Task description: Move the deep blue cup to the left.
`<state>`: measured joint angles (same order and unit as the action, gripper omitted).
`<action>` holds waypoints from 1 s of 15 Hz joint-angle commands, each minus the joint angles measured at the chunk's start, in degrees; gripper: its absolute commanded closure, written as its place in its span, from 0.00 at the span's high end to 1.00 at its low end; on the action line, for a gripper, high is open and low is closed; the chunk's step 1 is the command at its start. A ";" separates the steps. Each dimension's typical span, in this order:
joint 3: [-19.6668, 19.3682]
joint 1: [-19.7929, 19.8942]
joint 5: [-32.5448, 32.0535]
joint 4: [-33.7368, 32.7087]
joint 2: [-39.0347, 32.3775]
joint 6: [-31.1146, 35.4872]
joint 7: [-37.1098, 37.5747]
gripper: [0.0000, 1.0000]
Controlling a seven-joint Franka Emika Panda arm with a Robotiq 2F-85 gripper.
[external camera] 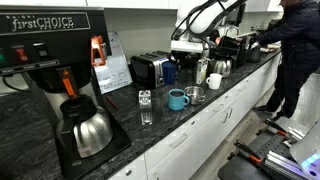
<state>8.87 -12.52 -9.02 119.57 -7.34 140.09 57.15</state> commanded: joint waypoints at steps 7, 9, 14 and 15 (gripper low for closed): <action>1.44 -4.53 0.67 -6.19 -7.02 1.35 -6.65 0.01; 1.82 -5.11 1.67 -7.20 -8.93 1.56 -9.44 0.01; 2.36 -6.46 4.41 -9.91 -13.43 1.46 -16.20 0.01; 2.30 -6.74 4.89 -10.38 -13.96 1.30 -17.13 0.01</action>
<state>11.06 -19.04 -6.36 111.47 -19.78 141.69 44.20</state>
